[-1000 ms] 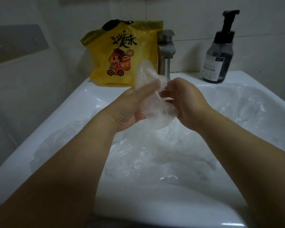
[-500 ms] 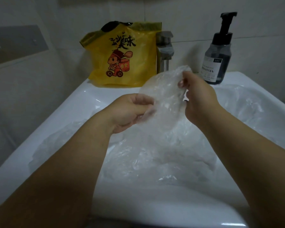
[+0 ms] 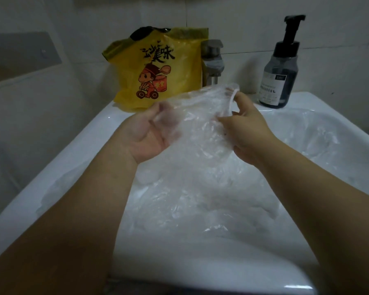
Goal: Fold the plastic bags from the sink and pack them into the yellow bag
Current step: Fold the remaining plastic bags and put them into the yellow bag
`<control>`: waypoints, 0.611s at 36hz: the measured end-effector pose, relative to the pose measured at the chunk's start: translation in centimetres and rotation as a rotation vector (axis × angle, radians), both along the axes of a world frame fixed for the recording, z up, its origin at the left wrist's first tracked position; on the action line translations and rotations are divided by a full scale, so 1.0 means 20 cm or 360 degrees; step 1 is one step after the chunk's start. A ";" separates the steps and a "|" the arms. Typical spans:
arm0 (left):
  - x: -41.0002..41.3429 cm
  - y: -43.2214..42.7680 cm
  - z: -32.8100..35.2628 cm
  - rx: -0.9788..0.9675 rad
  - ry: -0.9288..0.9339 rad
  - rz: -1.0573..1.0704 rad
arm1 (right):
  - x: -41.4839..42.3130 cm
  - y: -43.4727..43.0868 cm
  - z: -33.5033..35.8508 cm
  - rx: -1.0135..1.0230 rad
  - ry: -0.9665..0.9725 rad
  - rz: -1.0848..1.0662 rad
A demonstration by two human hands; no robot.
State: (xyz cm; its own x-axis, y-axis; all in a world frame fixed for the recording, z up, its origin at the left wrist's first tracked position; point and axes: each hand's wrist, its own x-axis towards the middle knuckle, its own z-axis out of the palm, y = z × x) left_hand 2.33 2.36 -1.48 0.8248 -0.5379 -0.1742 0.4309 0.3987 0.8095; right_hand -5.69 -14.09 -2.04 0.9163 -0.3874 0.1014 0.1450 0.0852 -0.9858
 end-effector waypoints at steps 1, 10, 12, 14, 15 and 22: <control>0.01 0.01 0.00 -0.0068 0.0060 0.0052 | 0.00 0.00 0.00 0.0009 0.0002 0.0044; 0.02 0.02 0.01 0.0167 -0.0012 0.0272 | -0.02 -0.02 0.03 0.0339 -0.0029 0.0440; 0.03 0.03 0.01 0.0217 -0.0138 0.0129 | -0.02 -0.02 0.02 0.0386 -0.0029 0.0428; 0.02 0.03 0.01 0.0349 -0.0234 -0.0030 | -0.01 -0.02 0.02 0.0419 -0.0023 0.0335; 0.01 0.03 0.01 0.0425 -0.0265 -0.0057 | -0.01 -0.02 0.01 0.0389 -0.0027 0.0271; 0.00 -0.02 -0.03 0.0479 -0.0396 0.0194 | -0.01 -0.01 -0.01 -0.0050 0.0032 0.0250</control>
State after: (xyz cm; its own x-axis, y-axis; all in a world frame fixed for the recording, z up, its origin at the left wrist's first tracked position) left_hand 2.36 1.98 -2.01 0.9163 -0.3889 -0.0956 0.1711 0.1644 0.9714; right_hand -5.88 -14.33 -2.20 0.9673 -0.2363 0.0923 0.1126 0.0741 -0.9909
